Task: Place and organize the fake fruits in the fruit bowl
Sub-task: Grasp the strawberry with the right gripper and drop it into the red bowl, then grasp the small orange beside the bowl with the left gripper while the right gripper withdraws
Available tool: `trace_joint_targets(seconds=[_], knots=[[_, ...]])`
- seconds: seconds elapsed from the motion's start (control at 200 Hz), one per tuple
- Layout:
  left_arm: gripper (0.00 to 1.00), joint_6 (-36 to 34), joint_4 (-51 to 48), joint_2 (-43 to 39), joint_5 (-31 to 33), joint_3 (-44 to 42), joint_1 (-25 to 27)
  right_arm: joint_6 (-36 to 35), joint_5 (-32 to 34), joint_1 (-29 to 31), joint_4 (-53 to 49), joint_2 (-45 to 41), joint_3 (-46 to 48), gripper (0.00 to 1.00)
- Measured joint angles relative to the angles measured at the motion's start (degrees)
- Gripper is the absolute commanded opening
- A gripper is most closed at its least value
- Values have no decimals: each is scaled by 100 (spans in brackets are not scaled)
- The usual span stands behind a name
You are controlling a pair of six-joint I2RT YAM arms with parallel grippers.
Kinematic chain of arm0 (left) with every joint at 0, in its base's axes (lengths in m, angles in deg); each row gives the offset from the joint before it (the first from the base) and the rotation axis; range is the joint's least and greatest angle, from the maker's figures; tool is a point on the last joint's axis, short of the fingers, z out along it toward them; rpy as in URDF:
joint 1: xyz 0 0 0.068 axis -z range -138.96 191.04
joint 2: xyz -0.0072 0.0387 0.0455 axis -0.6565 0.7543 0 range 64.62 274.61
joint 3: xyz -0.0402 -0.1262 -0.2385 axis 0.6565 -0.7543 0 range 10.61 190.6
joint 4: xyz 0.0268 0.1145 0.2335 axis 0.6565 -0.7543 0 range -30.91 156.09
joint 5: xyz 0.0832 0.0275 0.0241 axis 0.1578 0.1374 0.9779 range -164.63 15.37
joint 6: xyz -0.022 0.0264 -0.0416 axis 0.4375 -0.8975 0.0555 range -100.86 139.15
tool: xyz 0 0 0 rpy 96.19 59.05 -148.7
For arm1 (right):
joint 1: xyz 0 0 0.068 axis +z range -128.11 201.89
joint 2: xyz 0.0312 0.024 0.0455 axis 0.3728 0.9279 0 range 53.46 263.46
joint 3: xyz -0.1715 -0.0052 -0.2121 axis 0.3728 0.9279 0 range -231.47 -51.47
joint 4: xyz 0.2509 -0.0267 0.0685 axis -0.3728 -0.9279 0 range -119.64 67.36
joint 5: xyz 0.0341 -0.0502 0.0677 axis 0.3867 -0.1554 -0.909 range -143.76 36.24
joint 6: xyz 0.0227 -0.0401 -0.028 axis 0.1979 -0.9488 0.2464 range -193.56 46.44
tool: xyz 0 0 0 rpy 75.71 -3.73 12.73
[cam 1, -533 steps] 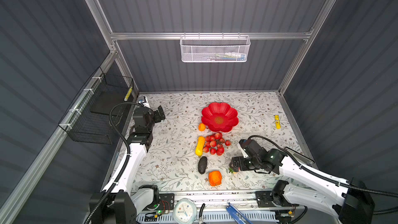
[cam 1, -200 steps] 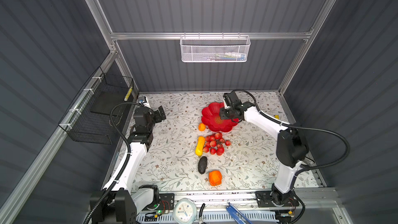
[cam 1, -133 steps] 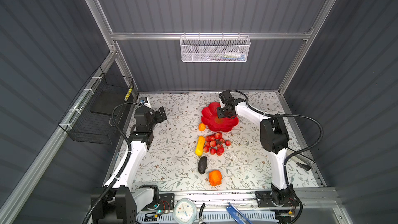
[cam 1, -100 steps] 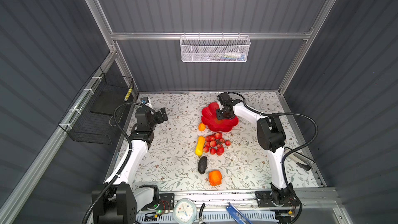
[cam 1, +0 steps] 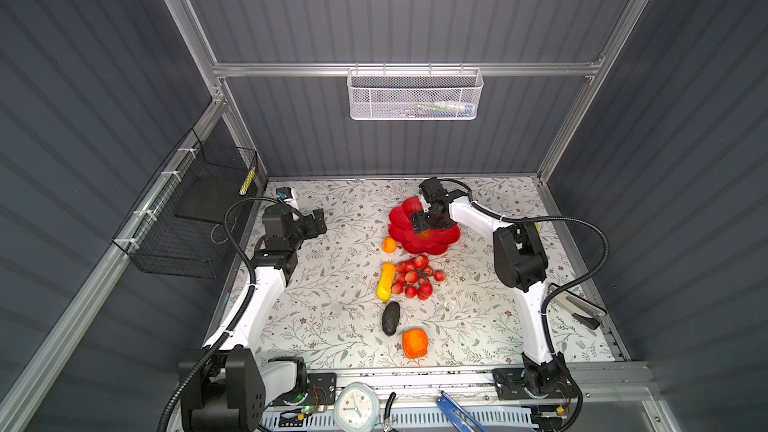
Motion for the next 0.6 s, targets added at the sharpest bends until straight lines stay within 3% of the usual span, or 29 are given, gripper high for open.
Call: trace_joint_targets(seconds=[0.135, 0.405, 0.6], knots=[[93, -240, 197, 157, -511, -9, 184, 92, 42, -22, 295, -992, 667, 99], [90, -1392, 693, 660, -1453, -498, 1202, 623, -4, -304, 1812, -4105, 3359, 99], [87, -2387, 662, 1375, -1893, -422, 1665, 970, -149, -516, 2284, -5359, 4544, 99]])
